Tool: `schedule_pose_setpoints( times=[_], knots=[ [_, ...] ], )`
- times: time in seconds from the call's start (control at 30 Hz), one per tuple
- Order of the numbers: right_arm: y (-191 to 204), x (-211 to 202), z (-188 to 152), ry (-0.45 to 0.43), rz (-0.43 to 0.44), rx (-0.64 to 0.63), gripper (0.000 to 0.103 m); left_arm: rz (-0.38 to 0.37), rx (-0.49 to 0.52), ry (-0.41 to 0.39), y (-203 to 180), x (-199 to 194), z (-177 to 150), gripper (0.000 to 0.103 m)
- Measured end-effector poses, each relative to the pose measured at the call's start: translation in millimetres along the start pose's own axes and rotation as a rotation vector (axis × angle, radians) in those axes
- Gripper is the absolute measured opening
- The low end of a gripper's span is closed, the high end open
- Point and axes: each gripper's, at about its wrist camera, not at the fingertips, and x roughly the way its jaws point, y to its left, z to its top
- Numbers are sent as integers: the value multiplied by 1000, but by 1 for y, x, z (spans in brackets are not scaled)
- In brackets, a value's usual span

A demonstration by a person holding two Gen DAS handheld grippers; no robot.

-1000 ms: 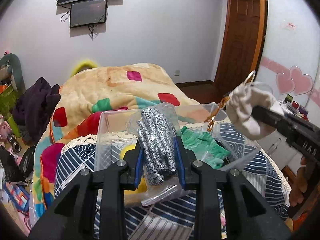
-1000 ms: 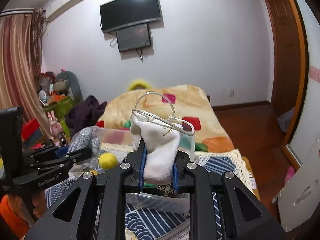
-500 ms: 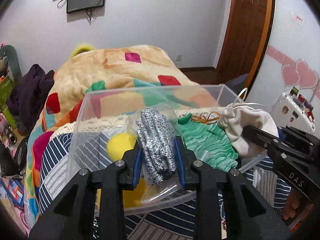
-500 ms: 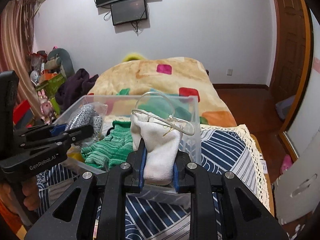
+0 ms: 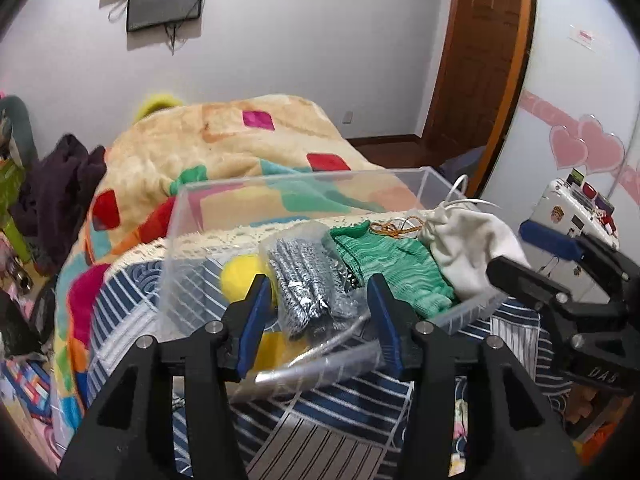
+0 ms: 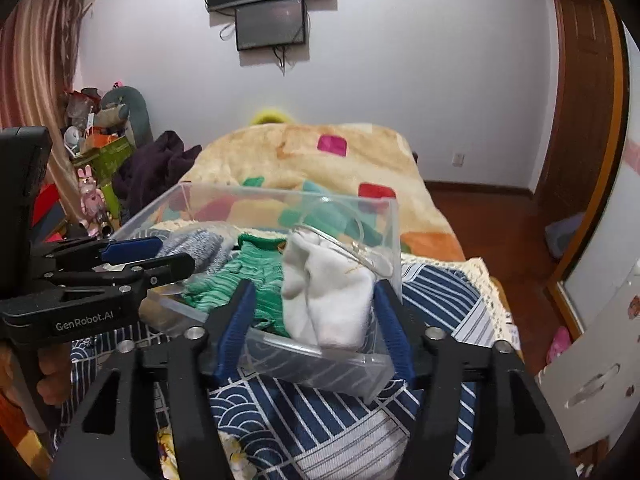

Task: Organize soft objects
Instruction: 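Lower the glove bag and white pouch into the box and release both, then grasp the bead bracelet with the left tool while the right tool grasps the floral scrunchie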

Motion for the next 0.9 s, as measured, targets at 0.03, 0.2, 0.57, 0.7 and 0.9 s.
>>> schedule_pose_setpoints(
  times=[0.03, 0.2, 0.57, 0.7, 0.9],
  knots=[
    [1, -5, 1, -17, -4, -5, 69, 7, 6, -14, 0, -6, 0, 57],
    [5, -29, 4, -89, -17, -13, 83, 81, 13, -106, 6, -42, -3, 81],
    [27, -43, -15, -80, 28, -49, 100, 148, -3, -48, 47, -74, -41, 94],
    [35, -32, -31, -11, 71, -55, 100, 165, -17, 35, 61, -59, -62, 94],
    [47, -14, -56, 103, 117, -60, 100, 167, -23, 107, 67, -40, -83, 94]
  ],
)
